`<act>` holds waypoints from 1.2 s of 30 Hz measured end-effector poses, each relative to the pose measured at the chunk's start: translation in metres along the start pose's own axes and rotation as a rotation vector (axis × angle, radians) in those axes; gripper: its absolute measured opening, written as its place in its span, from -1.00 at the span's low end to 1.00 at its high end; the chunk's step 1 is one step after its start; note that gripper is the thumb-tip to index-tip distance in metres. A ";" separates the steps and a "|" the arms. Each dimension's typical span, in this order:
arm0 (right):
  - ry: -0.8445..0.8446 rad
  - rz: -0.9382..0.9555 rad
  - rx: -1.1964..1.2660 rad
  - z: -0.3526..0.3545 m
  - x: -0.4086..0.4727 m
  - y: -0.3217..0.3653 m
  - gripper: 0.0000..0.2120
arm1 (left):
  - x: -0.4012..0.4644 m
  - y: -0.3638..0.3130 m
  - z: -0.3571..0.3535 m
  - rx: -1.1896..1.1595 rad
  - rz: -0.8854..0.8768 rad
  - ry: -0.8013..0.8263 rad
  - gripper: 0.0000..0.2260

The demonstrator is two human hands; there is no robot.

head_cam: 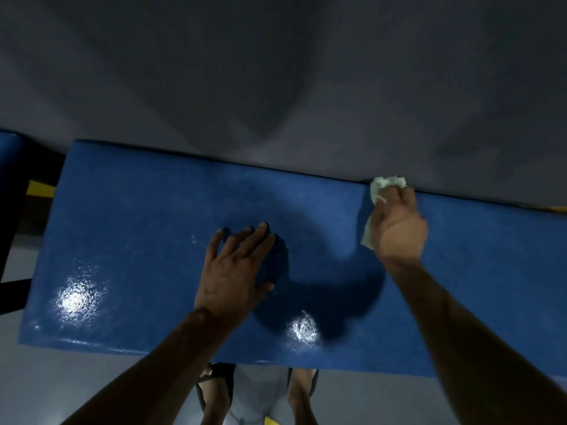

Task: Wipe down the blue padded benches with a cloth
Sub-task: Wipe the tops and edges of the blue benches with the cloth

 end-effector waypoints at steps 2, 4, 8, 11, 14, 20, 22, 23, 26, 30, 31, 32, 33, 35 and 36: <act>0.032 -0.010 0.053 -0.008 -0.017 0.044 -0.66 | 0.001 0.001 0.001 -0.003 -0.007 -0.005 -0.15; 0.081 0.089 0.056 -0.017 -0.037 0.093 -0.65 | 0.001 0.002 0.000 0.001 -0.011 -0.005 -0.15; -0.015 0.407 0.064 -0.022 -0.064 0.160 -0.79 | 0.000 0.002 -0.001 -0.017 -0.011 -0.014 -0.16; 0.071 0.530 -0.036 -0.016 -0.051 0.145 -0.73 | -0.001 0.002 -0.001 -0.013 -0.019 -0.014 -0.15; 0.104 0.463 -0.070 -0.006 -0.020 0.082 -0.59 | 0.000 0.004 -0.001 -0.012 -0.019 -0.023 -0.16; 0.003 0.057 -0.009 0.009 -0.003 -0.004 -0.57 | -0.002 0.006 -0.002 -0.006 -0.039 -0.056 -0.18; -0.004 0.007 0.025 0.002 -0.011 0.019 -0.69 | -0.002 0.006 -0.002 -0.004 -0.039 -0.060 -0.18; -0.001 0.019 0.046 -0.002 -0.017 0.038 -0.72 | -0.002 0.006 -0.002 -0.002 -0.039 -0.060 -0.18; 0.082 0.159 0.080 -0.018 -0.038 0.103 -0.76 | -0.002 0.006 -0.003 0.001 -0.030 -0.049 -0.17; 0.008 0.470 0.047 -0.018 -0.060 0.148 -0.82 | -0.003 0.005 -0.003 0.018 -0.035 -0.020 -0.16; 0.005 0.522 0.026 -0.016 -0.058 0.141 -0.78 | -0.003 0.005 -0.002 0.021 -0.039 -0.025 -0.17; 0.028 0.544 0.011 -0.015 -0.051 0.127 -0.75 | -0.002 0.006 -0.002 0.021 -0.043 -0.033 -0.17; 0.064 0.526 -0.007 -0.013 -0.042 0.106 -0.72 | -0.002 0.006 -0.002 0.018 -0.045 -0.041 -0.17; 0.061 0.404 -0.035 -0.006 -0.020 0.049 -0.63 | -0.002 0.007 -0.002 0.012 -0.047 -0.052 -0.18; 0.038 0.329 -0.034 0.000 -0.011 0.018 -0.59 | -0.002 0.007 -0.003 0.011 -0.049 -0.058 -0.18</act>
Point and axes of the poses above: each hand's wrist, its own x-axis towards the middle knuckle, its own z-axis out of the back of the hand, y = z × x, the point moved 2 cm from there along x, towards the middle knuckle, and after that the axes turned 8 degrees about -z, right-handed, at the moved point
